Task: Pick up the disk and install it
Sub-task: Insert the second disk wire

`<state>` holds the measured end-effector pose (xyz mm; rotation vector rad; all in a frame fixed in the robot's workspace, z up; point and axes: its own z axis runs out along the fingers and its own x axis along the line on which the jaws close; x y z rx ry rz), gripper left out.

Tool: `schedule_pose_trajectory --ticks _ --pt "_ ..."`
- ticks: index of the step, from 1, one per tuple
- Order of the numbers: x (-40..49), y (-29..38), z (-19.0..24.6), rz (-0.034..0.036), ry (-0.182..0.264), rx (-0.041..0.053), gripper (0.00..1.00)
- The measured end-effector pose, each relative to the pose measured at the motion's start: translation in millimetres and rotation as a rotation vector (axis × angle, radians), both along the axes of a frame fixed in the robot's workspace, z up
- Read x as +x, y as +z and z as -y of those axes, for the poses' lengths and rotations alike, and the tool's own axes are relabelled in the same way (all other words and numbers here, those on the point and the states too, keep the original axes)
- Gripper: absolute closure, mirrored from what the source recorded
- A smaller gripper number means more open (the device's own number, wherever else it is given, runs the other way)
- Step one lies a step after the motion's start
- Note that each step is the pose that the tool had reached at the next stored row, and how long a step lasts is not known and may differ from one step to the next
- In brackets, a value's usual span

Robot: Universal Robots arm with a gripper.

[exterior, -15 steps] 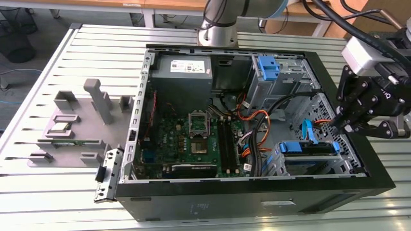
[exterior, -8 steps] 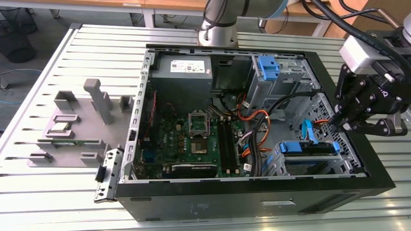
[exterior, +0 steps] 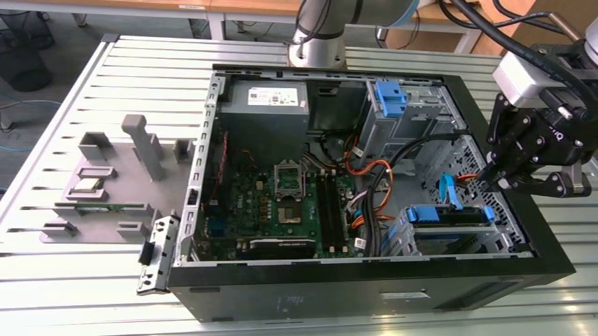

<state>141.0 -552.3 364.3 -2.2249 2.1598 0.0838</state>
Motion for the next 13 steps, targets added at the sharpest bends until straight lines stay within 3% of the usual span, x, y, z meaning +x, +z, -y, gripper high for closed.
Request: schedule_pose_trajectory --ticks 13 --pt "2.2 -0.4 -0.3 -0.0001 0.000 -0.0001 0.76"
